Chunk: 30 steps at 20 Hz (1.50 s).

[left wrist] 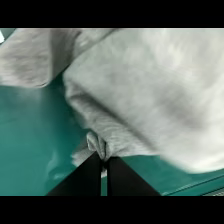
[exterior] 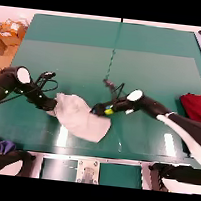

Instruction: Fold the shirts.

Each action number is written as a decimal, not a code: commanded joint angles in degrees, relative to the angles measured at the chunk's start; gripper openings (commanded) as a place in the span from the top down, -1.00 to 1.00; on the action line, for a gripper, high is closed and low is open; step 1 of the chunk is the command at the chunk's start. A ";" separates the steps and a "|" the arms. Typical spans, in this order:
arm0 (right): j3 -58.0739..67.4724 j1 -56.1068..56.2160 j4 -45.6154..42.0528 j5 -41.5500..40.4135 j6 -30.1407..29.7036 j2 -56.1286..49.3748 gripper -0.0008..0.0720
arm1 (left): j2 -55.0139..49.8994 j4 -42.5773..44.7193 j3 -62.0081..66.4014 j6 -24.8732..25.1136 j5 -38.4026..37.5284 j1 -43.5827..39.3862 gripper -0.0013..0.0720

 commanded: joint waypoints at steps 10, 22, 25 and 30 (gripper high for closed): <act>21.09 -20.11 -3.82 9.09 3.06 25.24 0.95 | 0.09 -22.60 31.71 4.92 -12.85 0.02 0.90; 39.98 -27.02 -24.39 17.73 15.04 42.01 0.95 | 0.90 -30.71 65.61 4.00 -12.52 0.02 0.90; 23.91 -26.99 -22.34 16.87 14.97 41.64 0.95 | 0.61 -33.16 51.84 4.55 -13.46 0.02 0.90; -5.05 -22.95 -17.70 2.56 13.97 37.00 0.95 | -1.07 -37.73 23.34 10.88 -6.12 -0.15 0.90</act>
